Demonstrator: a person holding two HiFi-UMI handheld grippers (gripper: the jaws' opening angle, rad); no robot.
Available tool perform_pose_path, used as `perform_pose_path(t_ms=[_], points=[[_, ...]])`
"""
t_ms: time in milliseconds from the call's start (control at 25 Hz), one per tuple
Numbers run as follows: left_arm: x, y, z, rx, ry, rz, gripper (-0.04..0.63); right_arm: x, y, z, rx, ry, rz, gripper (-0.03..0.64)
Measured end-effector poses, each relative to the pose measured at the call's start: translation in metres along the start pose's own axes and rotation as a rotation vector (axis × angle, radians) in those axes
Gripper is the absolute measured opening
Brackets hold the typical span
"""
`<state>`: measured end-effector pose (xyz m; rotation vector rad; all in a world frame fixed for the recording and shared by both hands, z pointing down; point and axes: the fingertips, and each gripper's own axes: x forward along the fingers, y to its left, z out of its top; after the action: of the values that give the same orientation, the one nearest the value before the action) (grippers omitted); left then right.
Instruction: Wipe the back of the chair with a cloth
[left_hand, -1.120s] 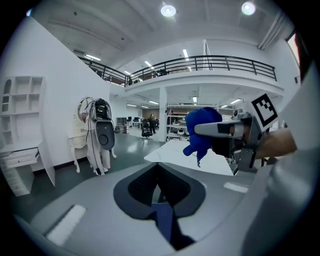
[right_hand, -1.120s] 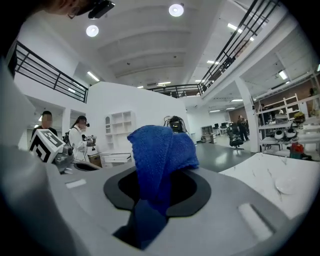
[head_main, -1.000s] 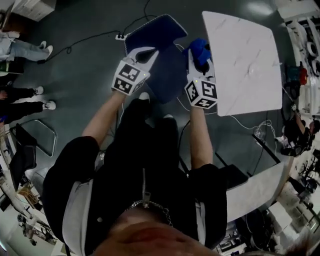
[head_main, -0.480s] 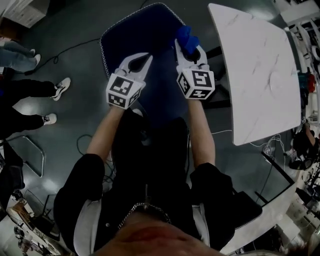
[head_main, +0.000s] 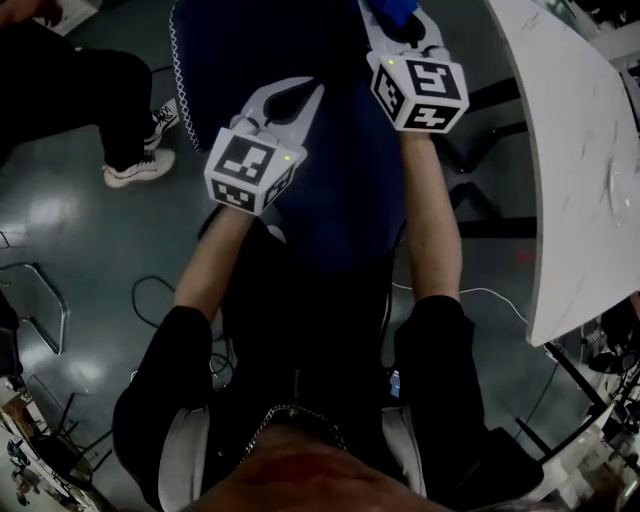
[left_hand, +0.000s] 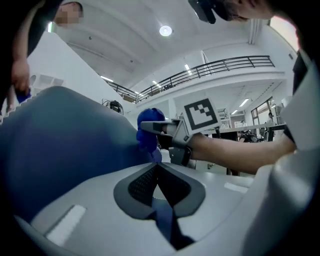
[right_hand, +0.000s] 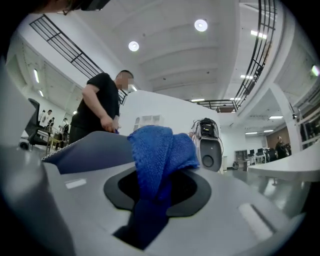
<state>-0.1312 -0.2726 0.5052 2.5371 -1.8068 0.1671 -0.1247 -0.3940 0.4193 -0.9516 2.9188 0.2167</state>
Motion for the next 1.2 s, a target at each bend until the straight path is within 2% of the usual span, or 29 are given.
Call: perform_pose_path(t_ms=[200,360,720,1200], points=[[-0.005,-0.01,-0.018,-0.05,-0.027,0.001,0.009,0.038,-0.006,0.02,-0.06,-0.007,0.036,0.11],[-0.011,-0.019,-0.029,-0.028,-0.007,0.019,0.011,0.063,-0.011,0.026,-0.076,0.02,0.043,0.11],[-0.025,-0.02,-0.033,-0.003,0.013,0.009,0.011,0.052,-0.023,-0.008,-0.092,0.084,0.016,0.107],[-0.009,-0.021,-0.053,0.002,0.041,0.035,0.011,0.042,-0.038,-0.051,-0.113,0.165,-0.014,0.107]])
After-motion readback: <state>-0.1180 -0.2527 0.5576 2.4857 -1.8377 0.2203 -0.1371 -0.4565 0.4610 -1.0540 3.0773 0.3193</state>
